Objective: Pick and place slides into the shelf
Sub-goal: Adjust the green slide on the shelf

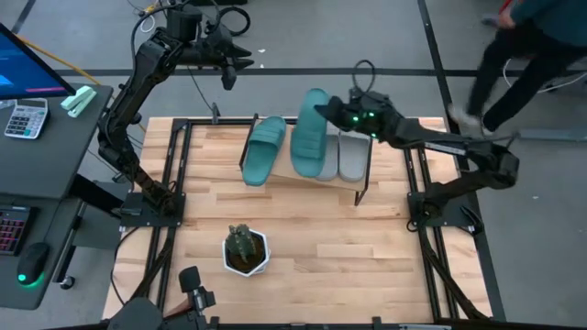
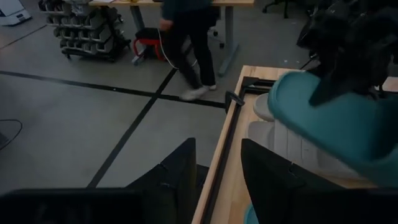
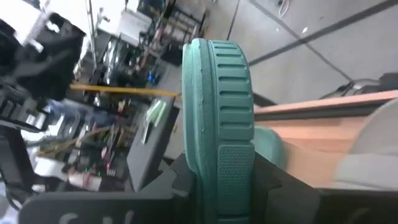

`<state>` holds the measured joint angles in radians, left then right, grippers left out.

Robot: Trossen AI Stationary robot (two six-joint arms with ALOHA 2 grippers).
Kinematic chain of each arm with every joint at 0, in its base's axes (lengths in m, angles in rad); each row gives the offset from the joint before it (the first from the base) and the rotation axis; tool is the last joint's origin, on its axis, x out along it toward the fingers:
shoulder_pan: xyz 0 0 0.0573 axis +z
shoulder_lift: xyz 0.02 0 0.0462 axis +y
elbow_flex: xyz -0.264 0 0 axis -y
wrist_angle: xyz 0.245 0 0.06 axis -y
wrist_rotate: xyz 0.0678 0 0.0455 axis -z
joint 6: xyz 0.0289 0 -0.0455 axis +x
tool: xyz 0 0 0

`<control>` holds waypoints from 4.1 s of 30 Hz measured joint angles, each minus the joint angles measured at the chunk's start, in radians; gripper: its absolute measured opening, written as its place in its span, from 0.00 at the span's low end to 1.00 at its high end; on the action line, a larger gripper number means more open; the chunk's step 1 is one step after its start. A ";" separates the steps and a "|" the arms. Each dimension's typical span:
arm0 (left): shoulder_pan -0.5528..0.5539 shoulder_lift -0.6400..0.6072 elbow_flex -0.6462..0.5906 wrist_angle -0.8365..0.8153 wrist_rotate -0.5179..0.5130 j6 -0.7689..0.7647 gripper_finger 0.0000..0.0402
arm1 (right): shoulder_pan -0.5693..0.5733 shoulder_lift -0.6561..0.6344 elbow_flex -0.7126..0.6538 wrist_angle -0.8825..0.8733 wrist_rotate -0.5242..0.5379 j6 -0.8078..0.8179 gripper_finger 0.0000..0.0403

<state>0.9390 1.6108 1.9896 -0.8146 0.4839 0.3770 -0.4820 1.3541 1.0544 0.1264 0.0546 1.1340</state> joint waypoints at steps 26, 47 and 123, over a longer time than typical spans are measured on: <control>-0.001 0.000 0.000 -0.002 0.000 -0.027 0.29 | 0.092 0.286 0.280 -0.273 0.033 -0.026 0.18; -0.001 0.000 0.000 -0.002 0.000 -0.053 0.28 | 0.147 0.288 0.280 -0.323 0.178 0.042 0.18; -0.086 0.006 0.001 -0.027 0.000 -0.078 0.27 | 0.247 0.276 0.457 -0.867 -0.152 -0.749 0.01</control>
<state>0.8532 1.6169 1.9904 -0.8421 0.4835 0.2993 -0.2346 1.6302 1.5119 -0.7401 -0.0970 0.3854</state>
